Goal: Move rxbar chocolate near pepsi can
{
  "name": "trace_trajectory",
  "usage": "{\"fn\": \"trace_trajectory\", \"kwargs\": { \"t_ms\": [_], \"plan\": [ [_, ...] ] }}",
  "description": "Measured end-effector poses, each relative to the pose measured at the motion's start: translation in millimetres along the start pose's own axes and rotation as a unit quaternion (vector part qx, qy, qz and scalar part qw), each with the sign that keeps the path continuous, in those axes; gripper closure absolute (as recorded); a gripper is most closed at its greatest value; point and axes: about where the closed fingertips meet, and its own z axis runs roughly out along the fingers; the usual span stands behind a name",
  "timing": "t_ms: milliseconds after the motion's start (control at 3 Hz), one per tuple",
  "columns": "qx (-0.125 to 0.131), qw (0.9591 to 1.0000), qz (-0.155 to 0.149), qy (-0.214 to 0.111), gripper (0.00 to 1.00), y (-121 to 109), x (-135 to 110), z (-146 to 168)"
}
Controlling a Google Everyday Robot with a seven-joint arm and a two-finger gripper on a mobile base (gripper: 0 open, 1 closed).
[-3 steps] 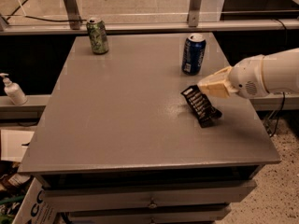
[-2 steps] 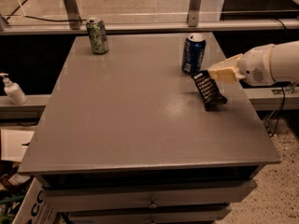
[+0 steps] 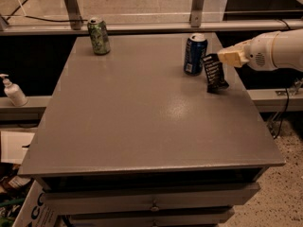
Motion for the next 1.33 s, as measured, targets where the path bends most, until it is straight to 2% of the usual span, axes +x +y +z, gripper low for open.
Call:
{"fn": "trace_trajectory", "kwargs": {
  "t_ms": [667, 1000, 1333],
  "plan": [
    [0.029, 0.9995, 0.009, 0.000, 1.00, -28, -5, 26],
    [0.036, 0.9992, 0.017, 0.006, 0.82, -36, -2, 34],
    [0.040, 0.9989, 0.023, 0.011, 0.58, -40, 1, 38]
  ]
}}
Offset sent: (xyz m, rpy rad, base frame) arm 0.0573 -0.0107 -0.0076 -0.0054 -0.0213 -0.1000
